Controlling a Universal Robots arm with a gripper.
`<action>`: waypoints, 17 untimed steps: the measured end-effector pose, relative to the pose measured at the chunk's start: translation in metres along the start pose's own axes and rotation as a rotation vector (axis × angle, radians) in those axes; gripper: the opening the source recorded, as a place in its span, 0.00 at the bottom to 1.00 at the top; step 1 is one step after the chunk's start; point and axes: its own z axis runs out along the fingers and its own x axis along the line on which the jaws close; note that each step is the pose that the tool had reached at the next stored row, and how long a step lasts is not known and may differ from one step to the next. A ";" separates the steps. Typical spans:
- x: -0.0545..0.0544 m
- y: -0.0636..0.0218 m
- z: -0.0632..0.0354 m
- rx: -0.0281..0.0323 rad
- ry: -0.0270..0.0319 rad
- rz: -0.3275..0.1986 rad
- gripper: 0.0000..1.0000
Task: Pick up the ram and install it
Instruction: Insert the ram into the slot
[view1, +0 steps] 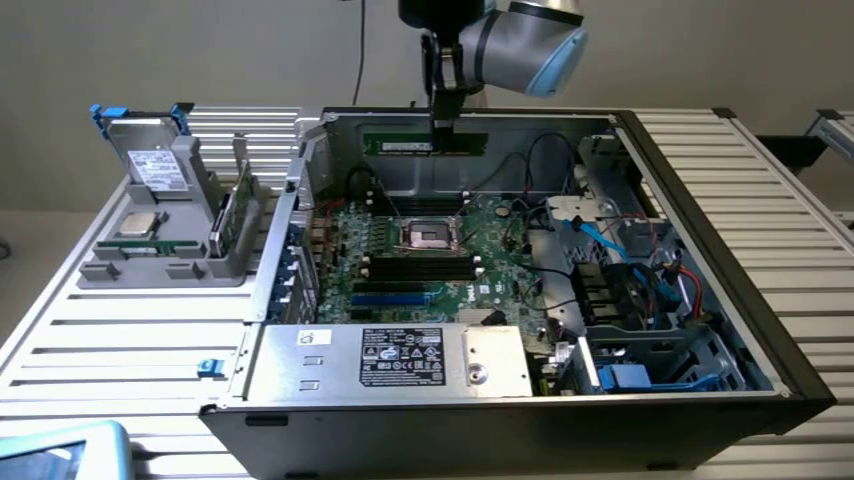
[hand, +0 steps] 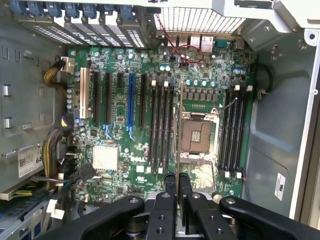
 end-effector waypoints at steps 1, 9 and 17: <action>0.000 0.0001 0.0018 0.0000 0.0002 0.000 0.14; 0.002 0.0009 0.0150 -0.0002 0.0030 0.004 0.14; 0.006 0.0017 0.0244 -0.0011 0.0170 0.005 0.14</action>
